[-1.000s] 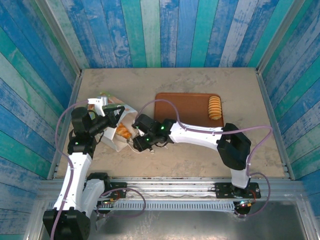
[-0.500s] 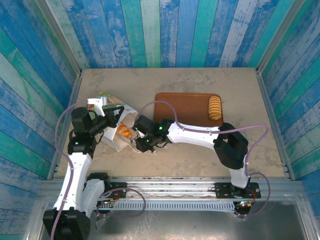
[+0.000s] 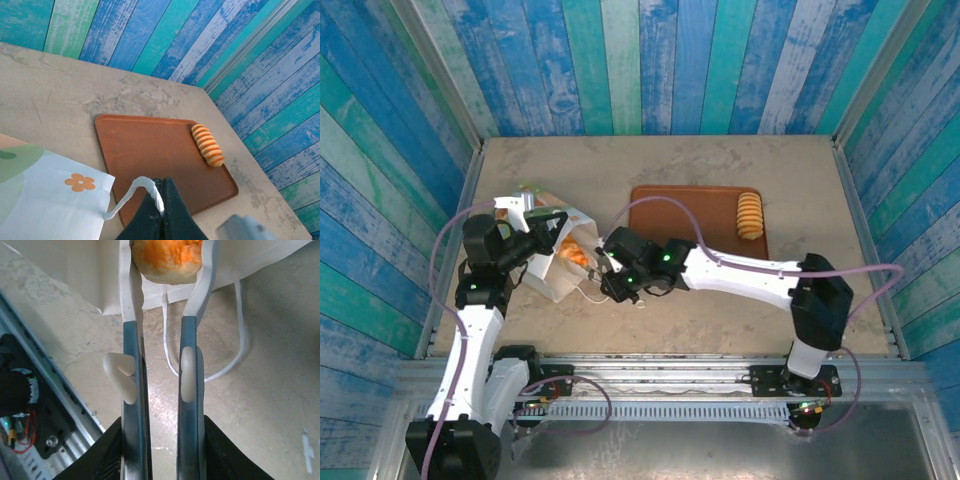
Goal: Take the fake bread out of the paper bag
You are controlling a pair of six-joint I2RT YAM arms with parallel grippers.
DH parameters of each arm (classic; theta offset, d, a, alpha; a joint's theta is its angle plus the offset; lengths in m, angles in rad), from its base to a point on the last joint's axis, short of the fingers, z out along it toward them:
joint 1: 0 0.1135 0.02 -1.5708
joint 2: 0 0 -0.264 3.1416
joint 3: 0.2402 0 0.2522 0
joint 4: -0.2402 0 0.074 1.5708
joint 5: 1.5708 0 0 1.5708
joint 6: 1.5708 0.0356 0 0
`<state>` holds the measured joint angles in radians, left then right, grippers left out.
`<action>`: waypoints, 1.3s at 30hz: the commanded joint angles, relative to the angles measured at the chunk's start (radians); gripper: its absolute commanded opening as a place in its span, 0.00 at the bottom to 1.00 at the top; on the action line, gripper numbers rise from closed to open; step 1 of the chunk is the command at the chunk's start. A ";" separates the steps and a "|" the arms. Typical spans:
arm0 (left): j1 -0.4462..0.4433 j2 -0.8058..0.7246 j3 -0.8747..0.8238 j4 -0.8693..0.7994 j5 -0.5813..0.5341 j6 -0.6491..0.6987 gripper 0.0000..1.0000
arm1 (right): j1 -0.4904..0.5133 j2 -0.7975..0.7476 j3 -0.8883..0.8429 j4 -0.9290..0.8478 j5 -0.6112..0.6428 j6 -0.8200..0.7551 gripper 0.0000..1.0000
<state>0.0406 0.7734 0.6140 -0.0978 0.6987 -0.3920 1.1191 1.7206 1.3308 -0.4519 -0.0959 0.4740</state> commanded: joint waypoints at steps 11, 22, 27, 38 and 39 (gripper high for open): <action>0.004 0.001 0.022 0.021 -0.025 -0.082 0.00 | -0.044 -0.408 -0.309 -0.047 0.193 0.048 0.35; -0.031 -0.010 0.011 0.055 -0.041 -0.177 0.00 | -0.301 -0.699 -0.514 -0.099 0.217 0.079 0.36; -0.077 -0.002 0.033 0.040 -0.066 -0.156 0.00 | -0.488 -0.656 -0.506 -0.193 0.146 0.068 0.37; -0.082 0.003 0.013 0.039 -0.098 -0.091 0.00 | -0.632 -0.483 -0.408 -0.281 0.186 0.026 0.38; -0.082 0.003 0.007 0.042 -0.098 -0.090 0.00 | -0.636 -0.467 -0.398 -0.283 0.183 0.025 0.38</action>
<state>-0.0380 0.7769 0.6235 -0.0776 0.6163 -0.5152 0.4953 1.2293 0.8810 -0.7261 0.0750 0.5182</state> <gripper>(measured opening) 0.045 0.379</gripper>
